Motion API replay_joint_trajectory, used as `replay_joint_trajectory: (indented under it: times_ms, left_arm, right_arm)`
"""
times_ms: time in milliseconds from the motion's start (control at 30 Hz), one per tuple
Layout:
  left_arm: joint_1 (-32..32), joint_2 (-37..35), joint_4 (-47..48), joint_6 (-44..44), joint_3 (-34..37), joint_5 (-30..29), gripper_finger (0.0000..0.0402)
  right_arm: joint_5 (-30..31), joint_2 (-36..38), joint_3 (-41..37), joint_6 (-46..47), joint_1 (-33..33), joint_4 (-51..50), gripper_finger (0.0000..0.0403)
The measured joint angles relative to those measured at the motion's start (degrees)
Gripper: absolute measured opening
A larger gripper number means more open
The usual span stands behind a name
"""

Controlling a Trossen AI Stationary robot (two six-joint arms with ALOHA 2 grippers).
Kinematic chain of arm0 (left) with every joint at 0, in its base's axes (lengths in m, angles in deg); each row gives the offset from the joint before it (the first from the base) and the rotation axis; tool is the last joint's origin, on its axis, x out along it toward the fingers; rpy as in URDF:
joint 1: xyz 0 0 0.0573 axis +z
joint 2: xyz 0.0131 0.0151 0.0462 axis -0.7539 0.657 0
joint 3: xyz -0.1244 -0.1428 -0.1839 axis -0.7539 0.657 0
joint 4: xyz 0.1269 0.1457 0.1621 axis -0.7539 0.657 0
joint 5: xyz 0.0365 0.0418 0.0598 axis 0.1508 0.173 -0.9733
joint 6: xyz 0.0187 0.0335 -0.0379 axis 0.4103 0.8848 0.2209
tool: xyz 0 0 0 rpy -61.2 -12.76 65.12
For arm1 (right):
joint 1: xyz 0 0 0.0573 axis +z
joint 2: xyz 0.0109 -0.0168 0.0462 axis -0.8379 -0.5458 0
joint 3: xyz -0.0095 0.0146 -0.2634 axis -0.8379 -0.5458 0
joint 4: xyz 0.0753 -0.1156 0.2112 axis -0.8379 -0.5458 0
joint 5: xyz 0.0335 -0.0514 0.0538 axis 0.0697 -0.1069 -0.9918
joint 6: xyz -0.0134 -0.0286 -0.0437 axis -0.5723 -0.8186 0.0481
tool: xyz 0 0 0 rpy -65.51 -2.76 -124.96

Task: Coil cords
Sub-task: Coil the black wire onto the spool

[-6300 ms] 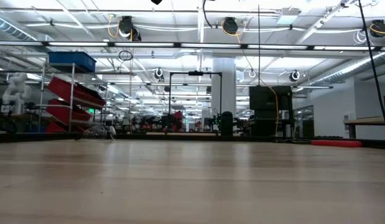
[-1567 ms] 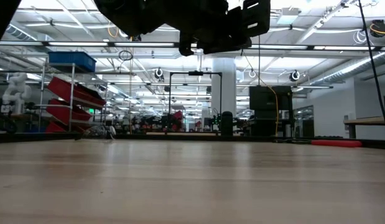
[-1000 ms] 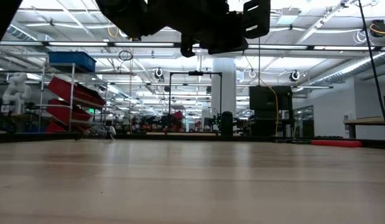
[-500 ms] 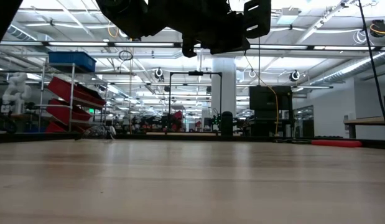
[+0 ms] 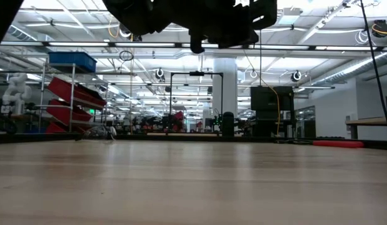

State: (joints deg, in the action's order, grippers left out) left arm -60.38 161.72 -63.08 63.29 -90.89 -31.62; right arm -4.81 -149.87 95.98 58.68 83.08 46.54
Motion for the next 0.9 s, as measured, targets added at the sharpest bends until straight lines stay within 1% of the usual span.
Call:
replay_joint_trajectory:
  times_ms: [133, 200, 433, 567, 800, 900]
  left_arm:
    - [0.6, 0.0, 0.0, -3.8, -0.7, 4.7, 0.0001]
    - [0.6, 0.0, 0.0, -4.3, -1.6, 5.9, 0.0]
    - [0.4, -0.1, 0.0, -1.4, -4.3, 6.3, 0.0]
    - [-0.1, -0.2, 0.1, -0.4, -4.5, 6.9, 0.0]
    - [-1.4, -2.5, 0.2, 3.9, -4.5, 6.8, 0.0]
    - [-2.1, -4.0, 0.4, 5.6, -4.5, 6.8, 0.0]
  right_arm:
    - [0.0, -0.7, 0.0, 0.6, -0.8, 0.2, 0.0]
    - [0.0, -1.6, 0.0, 0.7, -1.2, 0.1, 0.0]
    - [-0.5, -3.2, 0.0, 1.0, -2.5, 0.0, 0.0]
    - [-1.9, -3.2, 0.0, 1.0, -2.5, -0.8, 0.0]
    - [-2.1, -3.2, 0.0, 2.6, -2.5, -5.1, 0.0]
    - [-3.6, -3.2, 0.0, 3.9, -2.6, -6.1, 0.0]
